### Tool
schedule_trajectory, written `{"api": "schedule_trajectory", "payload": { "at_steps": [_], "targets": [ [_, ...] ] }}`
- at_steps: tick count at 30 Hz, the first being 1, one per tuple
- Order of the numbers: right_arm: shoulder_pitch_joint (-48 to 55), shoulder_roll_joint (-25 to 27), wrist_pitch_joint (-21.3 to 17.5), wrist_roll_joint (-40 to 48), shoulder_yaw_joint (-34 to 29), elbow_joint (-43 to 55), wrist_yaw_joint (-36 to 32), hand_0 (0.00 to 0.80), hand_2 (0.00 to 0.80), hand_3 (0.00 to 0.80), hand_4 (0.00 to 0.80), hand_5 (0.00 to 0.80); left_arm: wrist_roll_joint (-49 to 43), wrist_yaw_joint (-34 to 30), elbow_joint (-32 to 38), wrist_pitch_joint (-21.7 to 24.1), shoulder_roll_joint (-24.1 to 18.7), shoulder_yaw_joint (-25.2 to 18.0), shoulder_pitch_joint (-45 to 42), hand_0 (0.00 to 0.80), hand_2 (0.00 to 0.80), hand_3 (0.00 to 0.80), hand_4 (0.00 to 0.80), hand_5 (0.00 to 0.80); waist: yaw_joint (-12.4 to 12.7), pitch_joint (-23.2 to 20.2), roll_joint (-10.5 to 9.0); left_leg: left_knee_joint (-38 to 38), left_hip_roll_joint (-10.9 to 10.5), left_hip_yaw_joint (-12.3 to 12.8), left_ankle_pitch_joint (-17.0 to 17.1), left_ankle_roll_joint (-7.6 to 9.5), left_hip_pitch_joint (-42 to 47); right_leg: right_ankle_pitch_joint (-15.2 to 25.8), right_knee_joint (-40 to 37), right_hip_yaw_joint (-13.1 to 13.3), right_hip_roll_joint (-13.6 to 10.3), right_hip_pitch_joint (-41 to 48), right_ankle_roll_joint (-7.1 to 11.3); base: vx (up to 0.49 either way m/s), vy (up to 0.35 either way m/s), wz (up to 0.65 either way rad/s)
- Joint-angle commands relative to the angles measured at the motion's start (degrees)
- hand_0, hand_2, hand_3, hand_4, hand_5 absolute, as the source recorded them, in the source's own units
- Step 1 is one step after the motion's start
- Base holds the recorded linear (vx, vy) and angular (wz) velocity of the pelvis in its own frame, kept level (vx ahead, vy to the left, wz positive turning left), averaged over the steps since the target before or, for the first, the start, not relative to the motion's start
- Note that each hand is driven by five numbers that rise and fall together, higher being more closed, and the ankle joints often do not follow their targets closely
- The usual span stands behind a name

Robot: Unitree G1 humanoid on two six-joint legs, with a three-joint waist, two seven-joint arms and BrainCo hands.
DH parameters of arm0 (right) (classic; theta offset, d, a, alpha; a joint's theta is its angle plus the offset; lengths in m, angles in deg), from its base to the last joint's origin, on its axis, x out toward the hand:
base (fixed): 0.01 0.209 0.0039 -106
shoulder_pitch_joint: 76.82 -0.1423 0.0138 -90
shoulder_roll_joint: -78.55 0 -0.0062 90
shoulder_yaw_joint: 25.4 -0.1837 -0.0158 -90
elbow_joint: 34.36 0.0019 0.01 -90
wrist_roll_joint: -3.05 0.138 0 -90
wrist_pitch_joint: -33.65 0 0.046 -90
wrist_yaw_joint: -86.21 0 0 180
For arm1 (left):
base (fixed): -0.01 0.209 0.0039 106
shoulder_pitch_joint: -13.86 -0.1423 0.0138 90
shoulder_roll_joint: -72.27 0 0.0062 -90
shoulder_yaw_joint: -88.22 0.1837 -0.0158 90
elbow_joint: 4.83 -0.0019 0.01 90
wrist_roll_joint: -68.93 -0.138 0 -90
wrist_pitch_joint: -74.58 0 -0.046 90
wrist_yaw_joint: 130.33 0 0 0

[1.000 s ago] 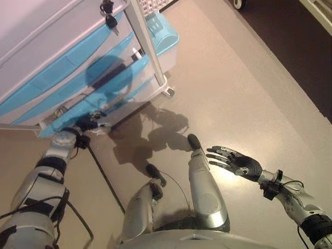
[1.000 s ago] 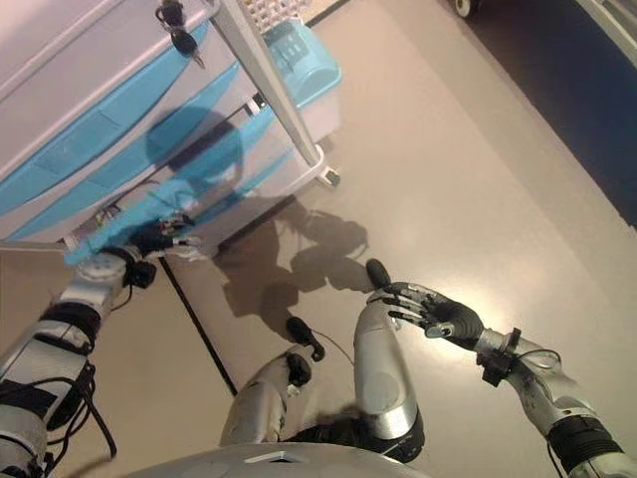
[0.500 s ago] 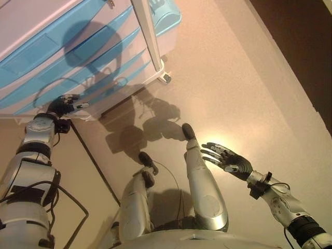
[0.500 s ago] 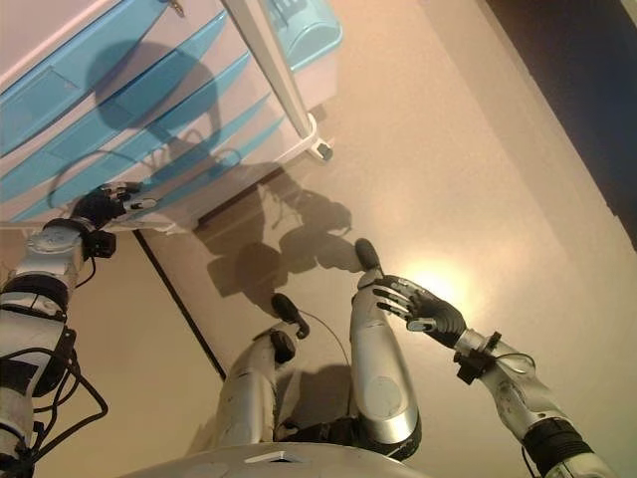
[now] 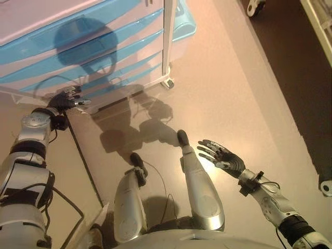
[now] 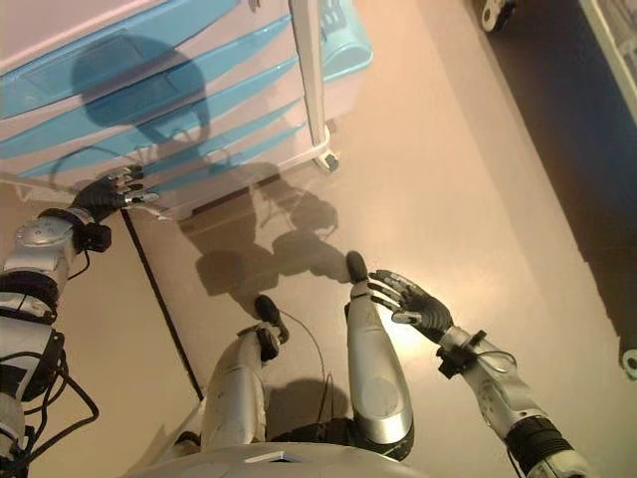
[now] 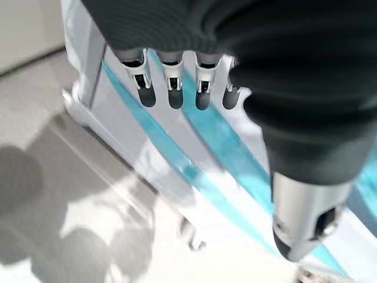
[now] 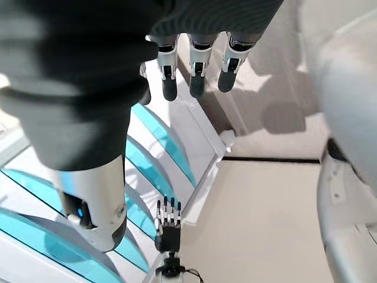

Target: Open the drawer and pick up the medicine

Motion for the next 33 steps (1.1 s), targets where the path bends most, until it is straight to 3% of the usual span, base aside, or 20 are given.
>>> {"api": "schedule_trajectory", "payload": {
  "at_steps": [1, 8, 12, 19, 27, 33],
  "targets": [
    [-0.9, -2.1, 1.5, -2.1, 1.3, 2.7, 3.5, 0.0, 0.0, 0.0, 0.0, 0.0, 5.4, -5.4, 4.5, 0.5, -0.8, -1.1, -5.0, 0.0, 0.0, 0.0, 0.0, 0.0, 2.7, -2.0, -3.36, 0.4, -3.5, 0.7, -2.8, 1.54, 1.9, 1.8, -3.8, -1.3, -3.2, 2.6, 3.02, -0.077, -0.206, 0.13],
    [-2.2, -5.5, 6.5, -3.7, 1.5, -0.6, 7.7, 0.0, 0.0, 0.0, 0.0, 0.0, 7.2, -11.7, 13.2, -0.4, 10.8, 0.1, -18.4, 0.0, 0.0, 0.0, 0.0, 0.0, 6.1, -2.8, -1.63, -9.4, -4.4, -1.6, 1.7, 0.24, 9.5, 1.6, -8.0, -4.9, -2.8, 9.7, 2.12, 0.004, -0.119, 0.19],
    [-2.7, -7.9, 9.4, -5.1, 2.3, -3.3, 8.5, 0.0, 0.0, 0.0, 0.0, 0.0, 7.2, -13.9, 16.6, -0.7, 17.2, 0.7, -25.7, 0.0, 0.0, 0.0, 0.0, 0.0, 8.0, -6.0, -0.27, -15.8, -4.5, -3.1, 5.0, -0.64, 12.6, 1.0, -9.7, -7.4, -2.2, 12.4, 1.48, 0.023, -0.091, 0.22],
    [-2.7, -12.2, 12.8, -8.1, 0.8, -14.7, 7.8, 0.0, 0.0, 0.0, 0.0, 0.0, 10.7, -18.5, 16.4, -4.3, 25.9, 1.8, -35.7, 0.0, 0.0, 0.0, 0.0, 0.0, 10.3, -12.3, 1.36, -22.0, -3.7, -5.6, 8.2, -1.75, 16.4, 0.0, -12.0, -10.7, -1.2, 16.9, 0.41, 0.058, -0.067, 0.23],
    [-1.9, -15.7, 15.3, -9.2, -0.7, -24.7, 6.0, 0.0, 0.0, 0.0, 0.0, 0.0, 16.8, -22.6, 13.1, -9.6, 30.0, -0.5, -41.2, 0.0, 0.0, 0.0, 0.0, 0.0, 12.9, -18.1, 2.64, -25.6, -3.4, -7.2, 9.5, -2.42, 19.3, -1.5, -12.9, -13.8, -1.3, 21.1, 0.07, 0.069, 0.012, 0.21],
    [-0.6, -17.9, 14.6, -9.9, -1.3, -30.7, 4.7, 0.0, 0.0, 0.0, 0.0, 0.0, 15.8, -25.6, 9.7, -9.9, 32.1, -1.1, -43.7, 0.0, 0.0, 0.0, 0.0, 0.0, 14.4, -21.9, 3.11, -27.4, -3.8, -8.0, 9.5, -2.42, 20.8, -2.4, -13.6, -15.7, -1.7, 23.7, 0.19, 0.031, 0.027, 0.19]
  ]
}}
